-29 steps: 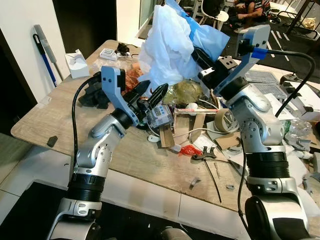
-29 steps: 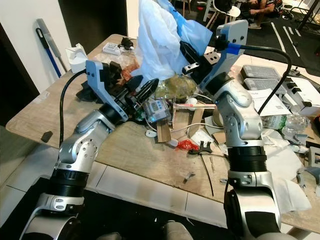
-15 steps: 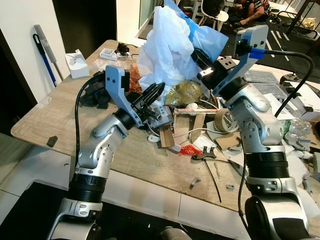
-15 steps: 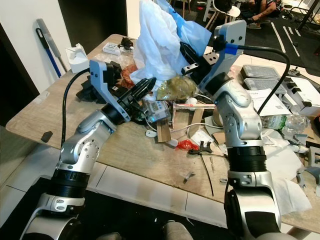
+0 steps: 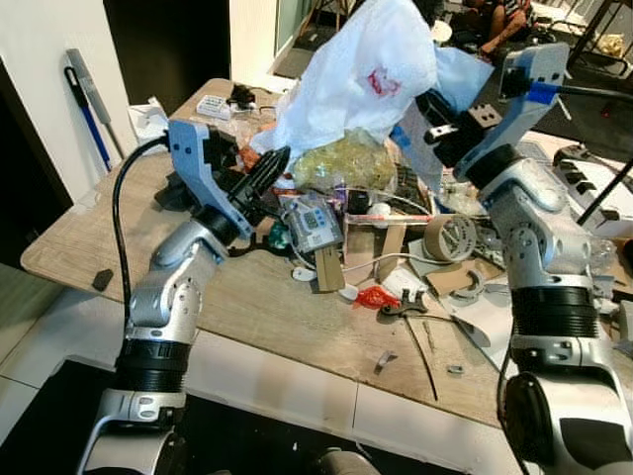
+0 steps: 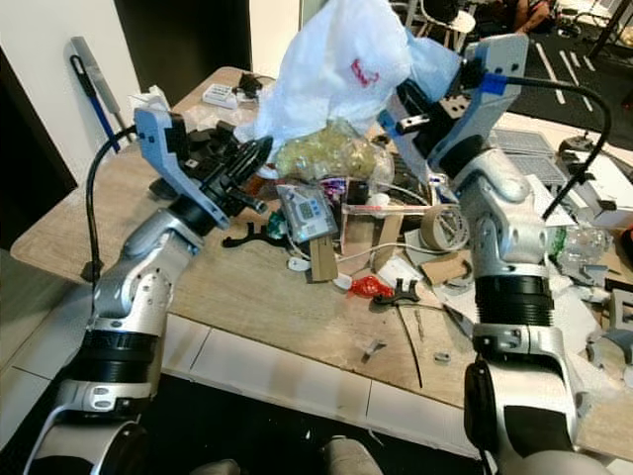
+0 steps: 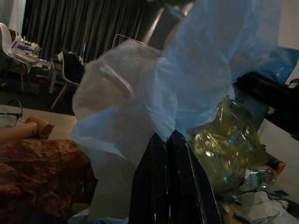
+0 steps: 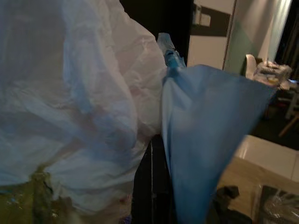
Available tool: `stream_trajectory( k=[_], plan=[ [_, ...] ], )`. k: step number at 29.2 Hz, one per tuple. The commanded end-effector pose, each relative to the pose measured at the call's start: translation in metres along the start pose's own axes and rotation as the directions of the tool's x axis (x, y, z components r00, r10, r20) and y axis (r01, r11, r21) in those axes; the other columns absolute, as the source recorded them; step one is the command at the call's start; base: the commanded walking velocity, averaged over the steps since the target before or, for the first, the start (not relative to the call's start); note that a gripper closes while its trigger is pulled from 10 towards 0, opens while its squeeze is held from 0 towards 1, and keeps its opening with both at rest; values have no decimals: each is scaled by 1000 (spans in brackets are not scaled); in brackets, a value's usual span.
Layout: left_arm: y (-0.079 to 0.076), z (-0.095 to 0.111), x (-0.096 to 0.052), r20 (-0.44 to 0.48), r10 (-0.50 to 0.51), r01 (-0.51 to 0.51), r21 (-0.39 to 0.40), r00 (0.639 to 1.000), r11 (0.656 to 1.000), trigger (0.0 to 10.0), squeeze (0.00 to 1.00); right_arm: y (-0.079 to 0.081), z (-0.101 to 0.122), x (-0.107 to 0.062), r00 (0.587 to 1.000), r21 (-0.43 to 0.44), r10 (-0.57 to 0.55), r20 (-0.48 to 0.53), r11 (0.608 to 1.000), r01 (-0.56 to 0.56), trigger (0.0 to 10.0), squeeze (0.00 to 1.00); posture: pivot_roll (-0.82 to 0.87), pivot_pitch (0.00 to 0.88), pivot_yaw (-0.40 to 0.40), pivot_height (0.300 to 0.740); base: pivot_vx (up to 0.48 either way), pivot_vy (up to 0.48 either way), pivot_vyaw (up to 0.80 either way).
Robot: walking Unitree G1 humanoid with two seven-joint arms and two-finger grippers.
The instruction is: Picking trash to rubbish bin
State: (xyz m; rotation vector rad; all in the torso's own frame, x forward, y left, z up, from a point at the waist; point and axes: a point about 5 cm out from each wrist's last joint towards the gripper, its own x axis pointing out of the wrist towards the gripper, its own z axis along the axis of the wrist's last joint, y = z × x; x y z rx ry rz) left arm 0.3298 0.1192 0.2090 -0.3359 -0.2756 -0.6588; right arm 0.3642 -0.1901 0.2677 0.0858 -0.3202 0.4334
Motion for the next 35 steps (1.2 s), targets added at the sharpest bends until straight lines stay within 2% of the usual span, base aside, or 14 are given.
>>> stream_trajectory(
  k=[1,14,21,29,30,31,32,33,34,35],
  plan=[
    [8,1,-4,-6,37,-37,20,999,999,0,0,-18,13,-7,995,-6,-86,55,996,87,0,0,-54,0,-81,740,0,0,0],
    [19,5,-8,4,84,-85,49,996,995,0,0,-33,13,-11,991,-34,-126,43,991,127,0,0,-54,0,-83,740,0,0,0],
    [15,1,-6,-5,77,-76,54,997,996,0,0,-19,-4,-10,998,-55,-52,-25,997,51,0,0,-52,0,-83,740,0,0,0],
    [18,2,-7,-2,86,-85,60,996,995,0,0,-26,-6,-11,996,-57,-79,-44,995,77,0,0,-53,0,-83,740,0,0,0],
    [18,1,-7,-2,85,-84,60,996,995,0,0,-25,-11,-11,995,-63,-70,-72,996,65,0,0,-54,0,-83,740,0,0,0],
    [17,1,-6,-3,83,-82,59,997,995,0,0,-23,-13,-12,995,-61,-58,-86,997,52,2392,0,-54,0,-83,740,0,0,0],
    [17,1,-6,-3,83,-82,59,997,995,0,0,-23,-13,-12,995,-61,-58,-86,997,52,2392,0,-54,0,-83,740,0,0,0],
    [16,0,-6,-4,80,-80,58,997,995,0,0,-21,-17,-12,994,-55,-40,-101,998,35,8510,0,-54,0,-83,740,0,0,0],
    [14,-1,-5,-6,76,-76,57,997,996,0,0,-14,-23,-12,990,-45,17,-139,999,-24,10000,0,-54,0,-83,740,0,0,0],
    [14,-1,-5,-7,75,-75,57,997,996,0,0,-12,-24,-13,988,-43,31,-148,998,-37,10000,0,-54,0,-83,740,0,0,0]
  ],
)
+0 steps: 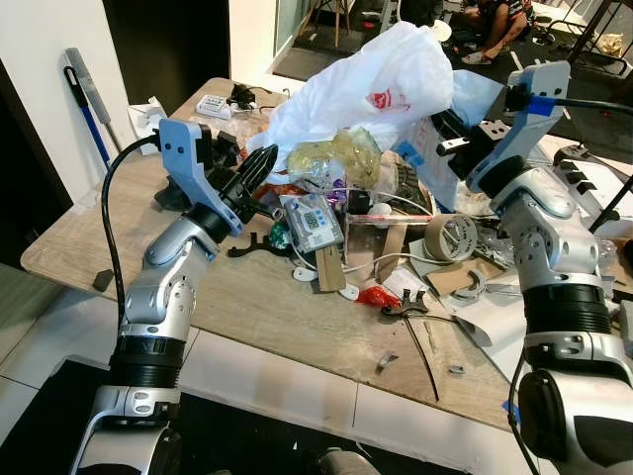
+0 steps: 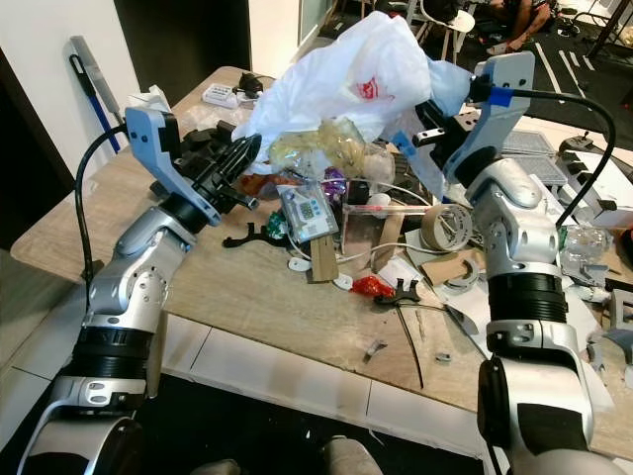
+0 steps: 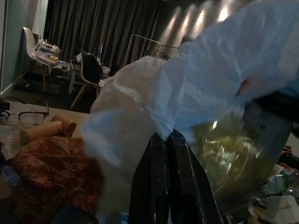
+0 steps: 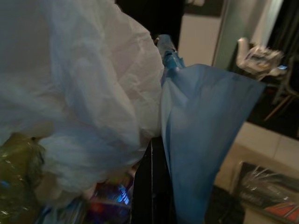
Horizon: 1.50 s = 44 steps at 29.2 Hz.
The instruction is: Picking trash to rubbish bin
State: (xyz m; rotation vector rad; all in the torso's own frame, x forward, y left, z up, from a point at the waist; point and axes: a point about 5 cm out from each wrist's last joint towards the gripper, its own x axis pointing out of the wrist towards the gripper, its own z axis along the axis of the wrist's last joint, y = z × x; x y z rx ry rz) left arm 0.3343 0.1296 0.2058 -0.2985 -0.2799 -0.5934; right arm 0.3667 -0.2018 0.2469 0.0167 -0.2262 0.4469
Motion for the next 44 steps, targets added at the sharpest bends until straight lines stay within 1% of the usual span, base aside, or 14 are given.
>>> stream_trajectory(
  k=[1,2,3,9,11,13,17,18,31,35,37,42,43,44],
  plan=[
    [3,-2,-1,-9,16,-16,10,1000,1000,0,0,0,-6,-3,999,-1,17,-42,1000,-17,10000,259,-54,0,-83,740,0,0,0],
    [3,-2,-1,-10,16,-16,10,1000,1000,0,0,2,-8,-3,998,-10,31,-58,999,-31,10000,259,-53,0,-83,740,0,0,0],
    [3,-2,-2,-10,16,-16,10,1000,1000,0,0,2,-10,-3,997,-20,37,-70,999,-38,10000,965,-54,0,-82,740,0,0,0],
    [3,-2,-2,-11,15,-15,10,1000,1000,0,0,-2,-12,-4,997,-36,6,-80,999,-9,10000,1000,-54,0,-83,740,0,0,0],
    [3,-2,-2,-10,15,-14,11,1000,1000,0,0,-3,-12,-4,996,-39,-2,-85,999,-1,10000,427,-54,0,-82,740,0,0,0],
    [3,-2,-2,-10,16,-16,12,1000,1000,0,0,-6,-12,-4,995,-50,-21,-99,999,17,10000,165,-54,0,-82,740,0,0,0],
    [4,-1,-2,-9,19,-18,13,1000,1000,0,0,-11,-12,-5,992,-63,-56,-115,997,49,10000,94,-54,0,-82,740,0,0,0],
    [4,-1,-2,-9,19,-19,14,1000,1000,0,0,-14,-12,-6,990,-70,-75,-118,995,67,0,98,-55,0,-81,740,0,0,0],
    [-1,-1,-2,-46,-23,30,150,999,988,0,0,-16,14,-3,997,-38,-78,15,996,79,0,0,-55,0,-81,740,0,0,0],
    [-13,-4,-1,-132,-100,146,412,986,900,4667,0,-13,24,-1,997,-36,-58,58,998,60,0,0,-58,0,-81,740,0,0,0],
    [-17,0,2,-121,-117,160,451,986,878,10000,0,-13,23,-1,997,-48,-61,52,997,63,0,0,-58,0,-81,740,0,0,0],
    [-20,6,1,-80,-156,175,426,985,888,10000,0,-11,21,0,997,-58,-63,46,996,66,0,0,-56,0,-81,740,0,0,0],
    [-23,10,-2,-63,-200,208,395,978,895,10000,643,-12,21,0,997,-59,-65,45,996,68,0,0,-56,0,-81,740,0,0,0],
    [-23,10,-2,-63,-200,208,395,978,895,10000,643,-12,21,0,997,-59,-65,45,996,68,0,0,-56,0,-81,740,0,0,0]
  ],
)
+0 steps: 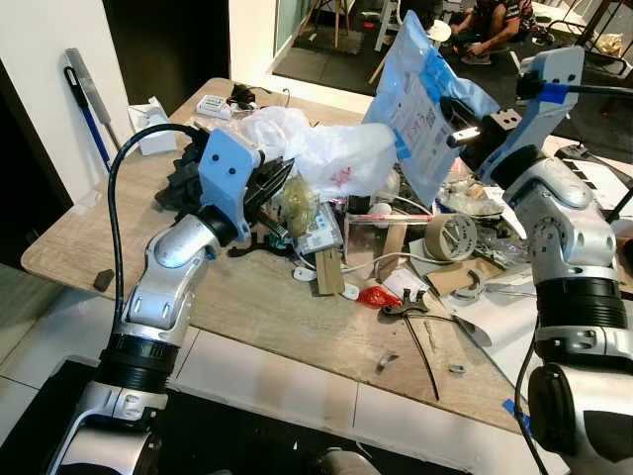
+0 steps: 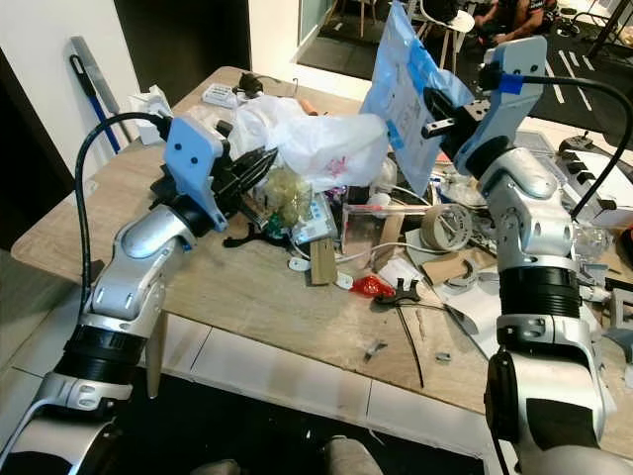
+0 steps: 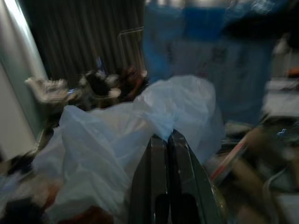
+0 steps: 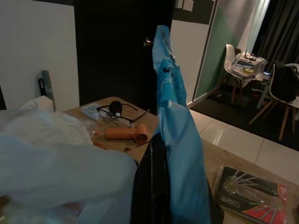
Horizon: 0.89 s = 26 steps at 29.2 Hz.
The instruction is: Picking trash to rubbish bin
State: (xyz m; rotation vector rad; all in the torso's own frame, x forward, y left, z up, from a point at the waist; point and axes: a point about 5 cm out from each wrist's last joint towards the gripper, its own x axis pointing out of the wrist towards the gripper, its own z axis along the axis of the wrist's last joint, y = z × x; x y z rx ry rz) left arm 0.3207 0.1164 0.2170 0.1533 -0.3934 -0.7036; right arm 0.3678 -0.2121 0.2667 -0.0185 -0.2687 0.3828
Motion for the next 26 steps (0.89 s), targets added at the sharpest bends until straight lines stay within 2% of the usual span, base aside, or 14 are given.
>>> stream_trajectory(
  k=[1,4,5,9,11,12,13,14,18,21,26],
  plan=[
    [-3,6,-4,43,-52,53,-18,998,998,10000,1000,-1,1,-1,1000,-8,-9,11,1000,9,0,0,-56,0,-81,740,0,0,0],
    [-5,9,-6,53,-86,87,-12,995,996,10000,1000,-1,2,-2,1000,-7,-9,12,1000,9,0,0,-56,0,-81,740,0,0,0],
    [-7,13,-9,57,-129,129,11,990,992,10000,1000,-1,2,-1,1000,-7,-6,16,1000,6,0,0,-56,0,-83,740,0,0,0],
    [-7,16,-12,46,-165,163,35,985,986,10000,1000,1,4,-1,1000,-10,0,27,1000,0,0,0,-56,0,-83,740,0,0,0],
    [0,15,-15,-32,-157,160,123,987,979,10000,1000,3,12,0,998,-1,15,68,1000,-15,0,0,-53,0,-84,740,0,0,0],
    [0,15,-15,-32,-157,160,123,987,979,10000,1000,3,12,0,998,-1,15,68,1000,-15,0,0,-53,0,-84,740,0,0,0],
    [3,10,-16,-86,-143,157,183,986,970,10000,1000,4,16,1,996,4,27,90,1000,-27,0,0,-53,0,-84,740,0,0,0],
    [5,6,-17,-118,-135,158,208,984,965,10000,1000,8,23,2,992,11,48,119,999,-50,0,0,-52,0,-85,740,0,0,0],
    [4,9,-17,-71,-137,146,156,988,977,10000,1000,18,30,1,979,27,124,159,991,-130,0,0,-54,0,-84,740,0,0,0],
    [-4,6,-16,-71,-173,181,129,982,975,10000,1000,32,32,-1,961,19,225,164,973,-231,0,0,-57,0,-83,740,0,0,0],
    [-11,4,-17,-70,-210,217,107,975,970,10000,1000,36,29,-1,956,15,252,151,966,-257,0,0,-57,0,-83,740,0,0,0]
  ],
)
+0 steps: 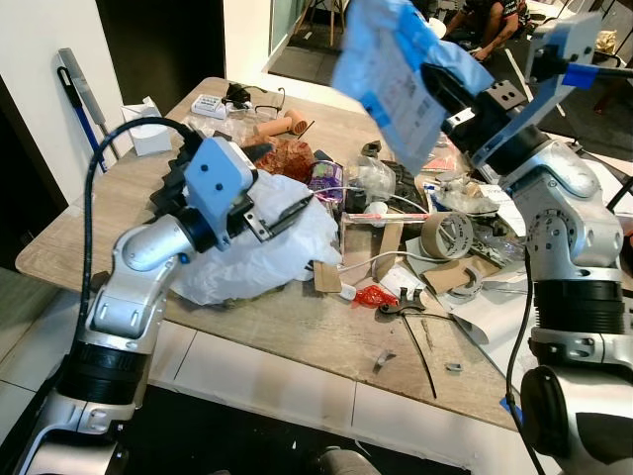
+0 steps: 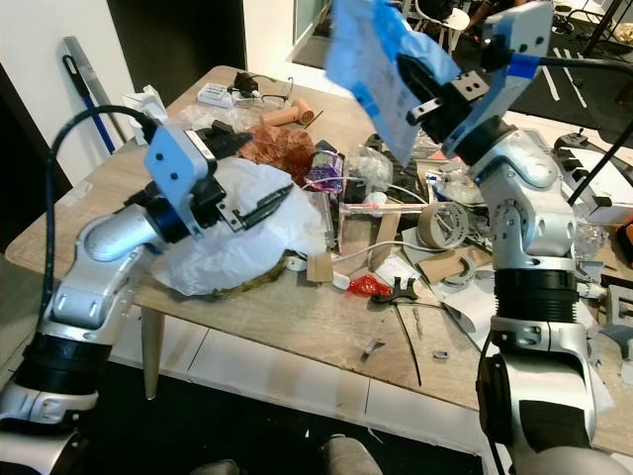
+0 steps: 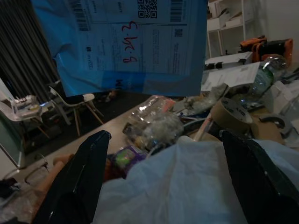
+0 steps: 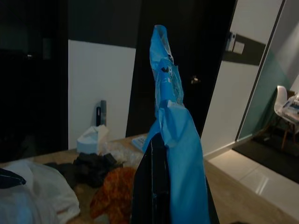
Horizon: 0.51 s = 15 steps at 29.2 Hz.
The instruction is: Picking trash to rubbish bin
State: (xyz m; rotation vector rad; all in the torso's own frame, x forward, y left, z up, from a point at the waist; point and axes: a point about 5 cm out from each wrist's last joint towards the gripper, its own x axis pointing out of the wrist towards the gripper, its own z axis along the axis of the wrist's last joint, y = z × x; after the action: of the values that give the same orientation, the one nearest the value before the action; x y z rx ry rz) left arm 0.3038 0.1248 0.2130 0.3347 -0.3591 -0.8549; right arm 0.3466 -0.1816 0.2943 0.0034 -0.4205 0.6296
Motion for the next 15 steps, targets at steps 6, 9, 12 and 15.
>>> stream_trajectory(
  k=[6,9,12,15],
  plan=[
    [-3,7,0,40,-17,18,-7,999,1000,10000,1000,5,-5,-3,999,21,30,-20,999,-29,0,0,-56,0,-84,740,0,0,0],
    [3,16,-4,97,8,-5,-33,995,999,10000,184,6,-5,-4,999,26,35,-26,999,-34,0,0,-55,0,-84,740,0,0,0],
    [13,31,-8,194,57,-41,-89,979,995,10000,0,7,-6,-4,999,29,39,-30,999,-38,0,0,-55,0,-84,740,0,0,0],
    [18,39,-13,252,84,-51,-136,964,989,10000,0,7,-8,-4,999,30,40,-35,999,-39,0,0,-55,0,-84,740,0,0,0]
  ],
)
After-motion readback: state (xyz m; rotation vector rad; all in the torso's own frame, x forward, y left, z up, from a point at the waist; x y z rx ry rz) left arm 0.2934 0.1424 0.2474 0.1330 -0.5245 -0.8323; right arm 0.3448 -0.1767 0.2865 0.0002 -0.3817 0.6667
